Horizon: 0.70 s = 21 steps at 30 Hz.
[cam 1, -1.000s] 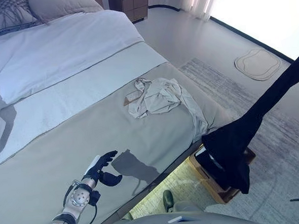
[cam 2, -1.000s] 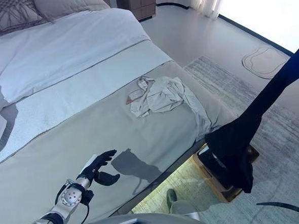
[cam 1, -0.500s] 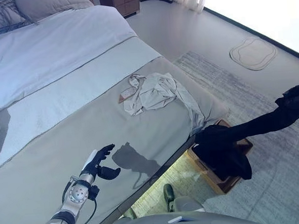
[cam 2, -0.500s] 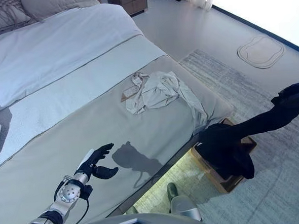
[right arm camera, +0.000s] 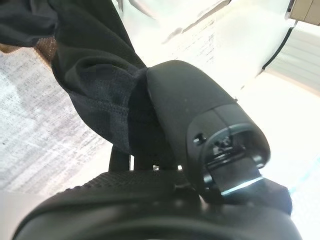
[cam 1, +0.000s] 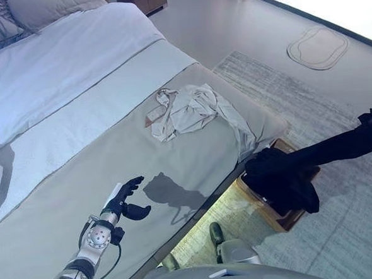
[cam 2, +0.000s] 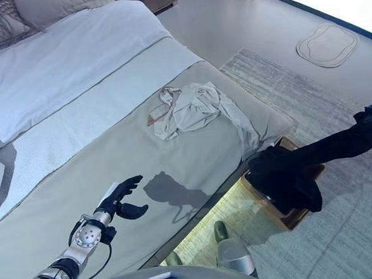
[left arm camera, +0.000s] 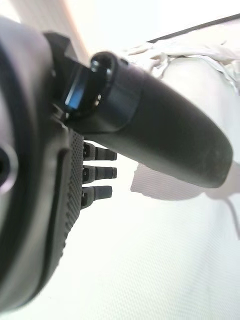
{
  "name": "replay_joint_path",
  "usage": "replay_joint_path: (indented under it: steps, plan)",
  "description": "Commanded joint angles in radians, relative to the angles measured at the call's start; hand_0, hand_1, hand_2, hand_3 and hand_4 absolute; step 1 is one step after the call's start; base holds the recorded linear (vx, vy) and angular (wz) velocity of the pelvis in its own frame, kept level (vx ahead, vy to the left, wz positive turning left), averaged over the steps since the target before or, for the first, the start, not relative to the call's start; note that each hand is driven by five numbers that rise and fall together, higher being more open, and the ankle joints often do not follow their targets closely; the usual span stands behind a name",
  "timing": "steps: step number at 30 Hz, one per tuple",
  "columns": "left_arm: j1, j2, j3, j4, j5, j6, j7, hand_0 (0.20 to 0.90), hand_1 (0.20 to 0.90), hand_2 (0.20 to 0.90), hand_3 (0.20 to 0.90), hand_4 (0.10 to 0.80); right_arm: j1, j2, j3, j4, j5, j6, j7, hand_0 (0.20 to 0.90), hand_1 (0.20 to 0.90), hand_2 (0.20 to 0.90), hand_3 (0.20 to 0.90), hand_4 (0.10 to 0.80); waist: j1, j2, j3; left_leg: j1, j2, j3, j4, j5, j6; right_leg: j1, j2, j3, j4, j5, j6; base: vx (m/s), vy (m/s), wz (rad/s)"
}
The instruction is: Pick up the clothes from the bed and place them into the basket
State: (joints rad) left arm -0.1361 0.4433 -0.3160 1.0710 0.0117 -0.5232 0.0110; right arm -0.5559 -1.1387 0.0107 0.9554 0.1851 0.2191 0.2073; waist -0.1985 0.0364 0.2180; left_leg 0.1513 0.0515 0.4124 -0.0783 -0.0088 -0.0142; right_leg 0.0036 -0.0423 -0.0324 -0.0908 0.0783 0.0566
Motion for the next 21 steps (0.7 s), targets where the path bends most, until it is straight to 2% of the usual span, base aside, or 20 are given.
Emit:
replay_joint_path:
  steps: [1, 5, 9, 14, 21]
  plan:
    - [-0.040, 0.024, 0.007, -0.049, -0.009, -0.059, 0.011, 0.900, 0.900, 0.900, 0.900, 0.800, -0.117, -0.040, -0.002, -0.039, 0.015, -0.048, -0.064, 0.300, 0.300, 0.300, 0.200, 0.100, -0.008, 0.002, -0.067, -0.027, 0.062, -0.070, 0.121, -0.091, -0.060, -0.076, -0.054, -0.035, 0.170, -0.093, 0.033, -0.060, 0.029, -0.07]
    - [-0.048, 0.008, 0.000, -0.060, -0.017, -0.061, 0.007, 0.900, 0.900, 0.900, 0.900, 0.800, -0.120, -0.028, 0.004, -0.056, -0.003, -0.035, -0.051, 0.300, 0.300, 0.300, 0.200, 0.100, -0.023, 0.035, -0.053, -0.032, 0.057, -0.065, 0.111, -0.085, -0.066, -0.086, -0.057, -0.027, 0.166, -0.091, 0.034, -0.024, 0.033, -0.04]
    - [-0.048, -0.003, -0.003, -0.068, -0.015, -0.058, 0.009, 0.900, 0.900, 0.900, 0.900, 0.800, -0.090, 0.007, 0.005, -0.072, -0.010, -0.018, -0.027, 0.300, 0.300, 0.300, 0.200, 0.100, -0.032, 0.052, -0.052, -0.026, 0.057, -0.058, 0.103, -0.085, -0.068, -0.084, -0.060, -0.024, 0.160, -0.091, 0.035, 0.013, 0.003, -0.16]
    - [-0.056, -0.005, 0.003, -0.077, -0.009, -0.041, -0.005, 0.900, 0.900, 0.900, 0.900, 0.800, -0.015, 0.075, -0.006, -0.071, -0.035, -0.017, 0.002, 0.300, 0.300, 0.300, 0.200, 0.100, -0.037, 0.053, -0.061, -0.014, 0.062, -0.051, 0.106, -0.091, -0.067, -0.075, -0.059, -0.023, 0.153, -0.088, 0.034, 0.020, -0.031, -0.04]
    - [-0.080, -0.004, -0.015, -0.095, -0.010, -0.011, -0.012, 0.900, 0.900, 0.900, 0.900, 0.800, 0.005, 0.125, 0.016, -0.035, -0.046, -0.110, 0.010, 0.300, 0.300, 0.300, 0.200, 0.100, -0.031, 0.050, -0.069, -0.010, 0.070, -0.050, 0.121, -0.100, -0.065, -0.074, -0.058, -0.023, 0.152, -0.084, 0.035, 0.002, -0.022, 0.01]
